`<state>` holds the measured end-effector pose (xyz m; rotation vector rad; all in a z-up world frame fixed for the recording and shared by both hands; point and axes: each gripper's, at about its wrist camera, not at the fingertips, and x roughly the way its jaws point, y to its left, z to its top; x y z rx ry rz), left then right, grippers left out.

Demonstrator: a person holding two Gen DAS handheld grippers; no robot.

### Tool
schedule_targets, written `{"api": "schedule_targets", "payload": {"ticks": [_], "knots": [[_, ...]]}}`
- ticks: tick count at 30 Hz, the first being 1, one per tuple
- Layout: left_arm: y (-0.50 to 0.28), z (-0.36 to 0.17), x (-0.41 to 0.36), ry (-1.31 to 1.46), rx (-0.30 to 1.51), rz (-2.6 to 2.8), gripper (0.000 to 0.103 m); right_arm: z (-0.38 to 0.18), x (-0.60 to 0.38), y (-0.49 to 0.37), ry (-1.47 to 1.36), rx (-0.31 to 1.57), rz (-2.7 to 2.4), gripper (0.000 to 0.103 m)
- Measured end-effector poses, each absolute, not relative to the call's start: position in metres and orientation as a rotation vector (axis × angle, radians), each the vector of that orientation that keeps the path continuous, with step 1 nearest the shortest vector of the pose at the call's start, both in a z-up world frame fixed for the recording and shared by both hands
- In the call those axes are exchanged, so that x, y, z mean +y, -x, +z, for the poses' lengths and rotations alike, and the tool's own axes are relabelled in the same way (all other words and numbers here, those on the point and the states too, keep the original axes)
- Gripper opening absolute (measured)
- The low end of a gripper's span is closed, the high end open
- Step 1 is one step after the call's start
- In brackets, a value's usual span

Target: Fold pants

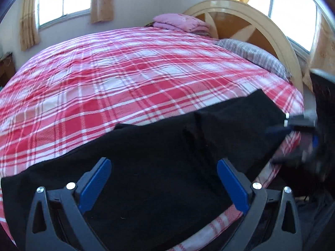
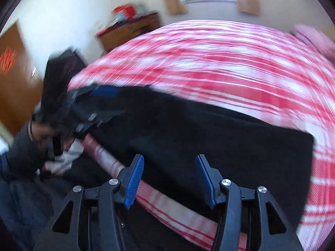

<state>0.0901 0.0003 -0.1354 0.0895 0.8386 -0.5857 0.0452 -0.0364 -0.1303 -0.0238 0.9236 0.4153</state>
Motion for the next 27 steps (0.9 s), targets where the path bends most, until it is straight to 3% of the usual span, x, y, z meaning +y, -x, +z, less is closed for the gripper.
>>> {"api": "schedule_targets", "payload": {"ticks": [3, 4, 5, 6, 12, 16, 18, 20, 21, 22, 23, 27], "knots": [[-0.095, -0.14, 0.021, -0.034, 0.861, -0.548, 0.103, -0.144, -0.008, -0.057, 0.1, 0.941, 0.434, 0.053], [-0.096, -0.141, 0.027, -0.012, 0.865, -0.532, 0.103, -0.149, -0.003, -0.061, 0.122, 0.947, 0.411, 0.04], [-0.098, -0.143, 0.033, 0.006, 0.868, -0.524, 0.103, -0.154, -0.001, -0.065, 0.126, 0.963, 0.401, 0.01], [-0.1, -0.143, 0.037, 0.026, 0.876, -0.522, 0.103, -0.157, 0.002, -0.068, 0.118, 0.977, 0.395, 0.003], [-0.101, -0.142, 0.045, 0.093, 0.869, -0.551, 0.103, -0.139, 0.023, -0.052, 0.185, 0.914, 0.455, 0.003], [-0.093, -0.147, 0.02, 0.084, 0.892, -0.656, 0.103, -0.168, 0.035, -0.054, 0.314, 0.992, 0.432, 0.004], [-0.089, -0.149, 0.005, 0.073, 0.903, -0.699, 0.103, -0.172, 0.026, -0.056, 0.246, 1.007, 0.449, 0.004], [-0.088, -0.154, -0.008, 0.054, 0.919, -0.725, 0.099, -0.164, 0.013, -0.054, 0.189, 0.998, 0.452, 0.013], [-0.089, -0.157, -0.017, 0.055, 0.934, -0.748, 0.092, -0.16, 0.006, -0.051, 0.178, 0.989, 0.443, 0.02], [-0.09, -0.158, -0.021, 0.06, 0.946, -0.765, 0.084, -0.155, -0.002, -0.046, 0.172, 0.975, 0.435, 0.035], [-0.091, -0.16, -0.027, 0.07, 0.961, -0.783, 0.08, -0.15, -0.009, -0.04, 0.167, 0.962, 0.435, 0.043], [-0.096, -0.165, -0.052, 0.09, 1.0, -0.842, 0.077, -0.135, -0.046, -0.007, 0.157, 0.894, 0.405, 0.043]]}}
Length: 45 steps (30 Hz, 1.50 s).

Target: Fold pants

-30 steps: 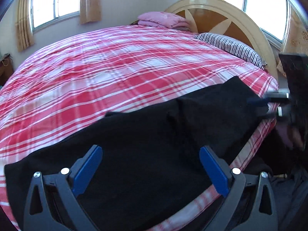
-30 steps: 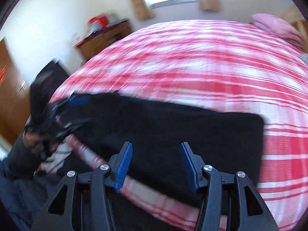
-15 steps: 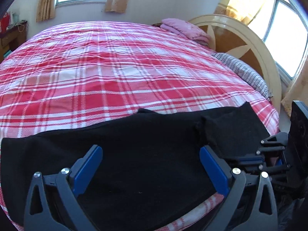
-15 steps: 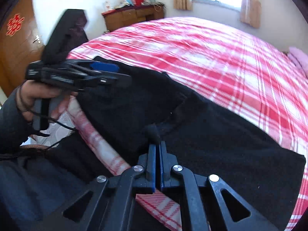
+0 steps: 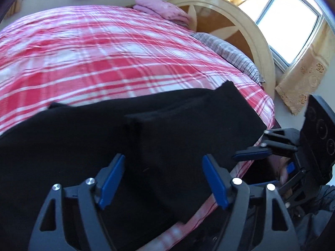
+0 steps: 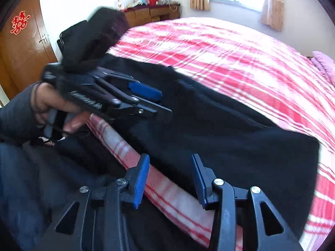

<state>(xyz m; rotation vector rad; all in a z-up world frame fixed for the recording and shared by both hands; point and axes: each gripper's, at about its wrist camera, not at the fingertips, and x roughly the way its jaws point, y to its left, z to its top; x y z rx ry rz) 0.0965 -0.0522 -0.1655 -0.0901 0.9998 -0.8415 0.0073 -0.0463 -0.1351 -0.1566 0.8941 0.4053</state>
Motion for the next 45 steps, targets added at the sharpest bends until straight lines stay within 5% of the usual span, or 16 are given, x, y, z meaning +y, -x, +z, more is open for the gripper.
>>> {"api": "schedule_targets", "payload": {"ticks": [3, 6, 10, 23, 31, 39, 45], "knots": [[-0.1, -0.168, -0.069, 0.066, 1.003, -0.826, 0.074, -0.128, -0.074, 0.006, 0.142, 0.854, 0.33, 0.043], [-0.104, -0.164, -0.076, 0.028, 1.009, -0.785, 0.019, -0.114, -0.11, 0.017, 0.035, 0.788, 0.27, 0.043], [-0.105, -0.157, -0.067, 0.064, 0.998, -0.791, 0.012, -0.109, -0.145, 0.013, -0.086, 0.745, 0.166, 0.046], [-0.123, -0.173, -0.048, 0.121, 1.023, -0.738, 0.018, -0.147, -0.146, -0.005, -0.015, 0.882, 0.081, 0.048], [-0.101, -0.128, 0.021, -0.037, 0.859, -0.539, 0.071, -0.114, -0.146, 0.004, -0.112, 0.766, 0.171, 0.049], [-0.095, -0.13, 0.171, -0.09, 0.816, -0.112, 0.077, -0.143, -0.138, 0.005, -0.039, 0.937, 0.164, 0.05], [-0.1, -0.172, 0.237, 0.166, 0.902, -0.098, 0.077, -0.124, -0.139, 0.009, -0.043, 0.888, 0.176, 0.05]]}}
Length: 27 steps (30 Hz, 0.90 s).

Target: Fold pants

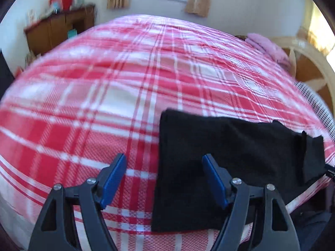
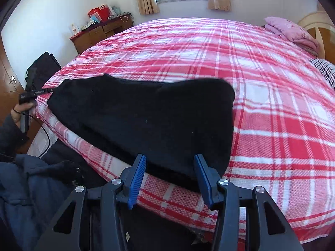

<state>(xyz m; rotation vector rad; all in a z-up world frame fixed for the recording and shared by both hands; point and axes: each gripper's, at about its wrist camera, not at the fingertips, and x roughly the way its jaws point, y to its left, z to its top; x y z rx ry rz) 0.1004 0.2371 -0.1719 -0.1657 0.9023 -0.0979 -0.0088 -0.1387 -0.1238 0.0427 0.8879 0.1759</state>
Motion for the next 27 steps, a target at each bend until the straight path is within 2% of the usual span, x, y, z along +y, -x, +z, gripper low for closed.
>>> {"api": "schedule_targets", "payload": {"ticks": [5, 12, 17, 20, 21, 22, 27], "knots": [[-0.097, -0.166, 0.218, 0.01, 0.859, -0.052, 0.078, -0.126, -0.131, 0.01, -0.044, 0.862, 0.192, 0.05], [-0.095, -0.172, 0.226, 0.123, 0.866, -0.108, 0.079, -0.132, -0.126, 0.007, -0.047, 0.846, 0.188, 0.05], [-0.091, -0.172, 0.205, 0.158, 0.913, -0.236, 0.075, -0.133, -0.127, 0.006, -0.06, 0.845, 0.179, 0.05], [-0.094, -0.176, 0.211, 0.167, 0.928, -0.233, 0.062, -0.134, -0.126, 0.006, -0.052, 0.841, 0.176, 0.05], [-0.095, -0.176, 0.219, 0.194, 0.93, -0.232, 0.048, -0.134, -0.126, 0.006, -0.051, 0.84, 0.175, 0.05], [-0.095, -0.176, 0.226, 0.219, 0.932, -0.235, 0.039, -0.133, -0.127, 0.006, -0.051, 0.838, 0.175, 0.05], [-0.092, -0.177, 0.237, 0.333, 0.933, -0.325, 0.018, -0.134, -0.13, 0.005, -0.062, 0.832, 0.169, 0.05]]}}
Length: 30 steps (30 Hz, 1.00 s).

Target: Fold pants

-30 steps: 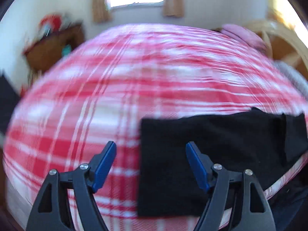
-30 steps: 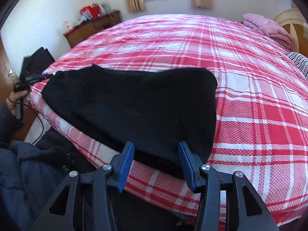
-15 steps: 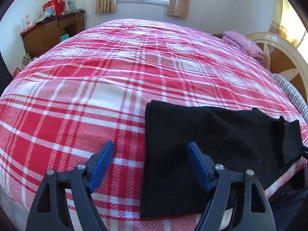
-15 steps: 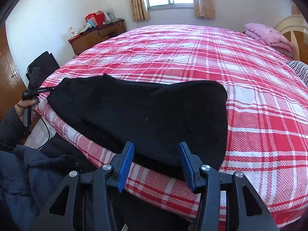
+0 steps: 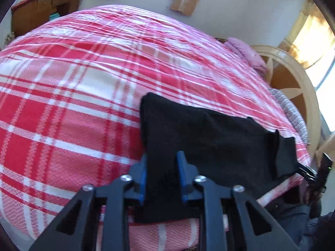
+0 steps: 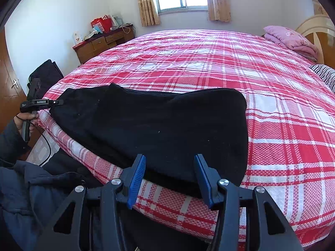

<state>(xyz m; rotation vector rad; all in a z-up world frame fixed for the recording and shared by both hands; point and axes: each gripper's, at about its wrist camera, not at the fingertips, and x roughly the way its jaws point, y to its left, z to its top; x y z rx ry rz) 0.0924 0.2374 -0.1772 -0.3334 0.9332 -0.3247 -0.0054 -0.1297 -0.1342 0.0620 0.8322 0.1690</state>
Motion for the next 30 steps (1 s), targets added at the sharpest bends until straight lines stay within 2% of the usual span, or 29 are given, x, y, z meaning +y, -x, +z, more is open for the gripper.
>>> {"api": "schedule_targets", "payload": {"ticks": [5, 11, 23, 30], "knots": [[-0.09, -0.159, 0.237, 0.426, 0.89, -0.37, 0.017, -0.131, -0.134, 0.006, -0.077, 0.816, 0.16, 0.05], [-0.08, -0.108, 0.202, 0.408, 0.79, -0.497, 0.017, -0.125, -0.145, 0.006, -0.12, 0.781, 0.124, 0.05], [-0.085, -0.038, 0.069, 0.333, 0.719, -0.817, 0.017, -0.106, -0.186, 0.01, -0.267, 0.693, 0.047, 0.053], [-0.102, -0.038, -0.028, 0.215, 0.799, -0.929, 0.017, -0.102, -0.205, 0.013, -0.317, 0.667, -0.002, 0.054]]}}
